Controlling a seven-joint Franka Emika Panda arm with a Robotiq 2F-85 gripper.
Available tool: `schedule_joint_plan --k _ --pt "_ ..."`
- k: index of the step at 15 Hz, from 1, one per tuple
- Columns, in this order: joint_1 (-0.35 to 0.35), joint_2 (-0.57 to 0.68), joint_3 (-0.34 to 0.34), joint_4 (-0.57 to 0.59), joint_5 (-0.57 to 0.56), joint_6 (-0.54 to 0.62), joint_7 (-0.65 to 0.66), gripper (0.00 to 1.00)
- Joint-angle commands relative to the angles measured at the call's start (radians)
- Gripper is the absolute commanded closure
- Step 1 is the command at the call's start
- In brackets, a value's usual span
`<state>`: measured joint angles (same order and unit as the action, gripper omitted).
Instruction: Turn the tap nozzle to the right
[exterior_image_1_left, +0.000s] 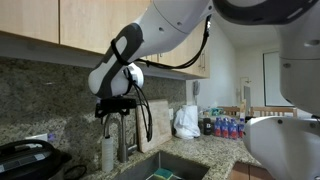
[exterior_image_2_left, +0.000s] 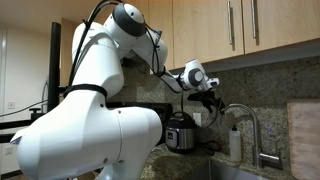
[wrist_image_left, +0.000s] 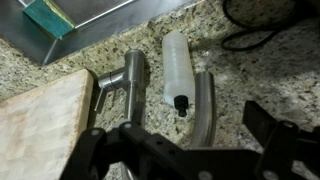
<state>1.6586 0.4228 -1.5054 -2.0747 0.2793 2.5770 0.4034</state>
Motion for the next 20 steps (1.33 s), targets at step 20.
schedule_joint_plan --k 20 --pt "-0.492 0.008 0.476 0.014 -0.245 0.379 0.169 0.00"
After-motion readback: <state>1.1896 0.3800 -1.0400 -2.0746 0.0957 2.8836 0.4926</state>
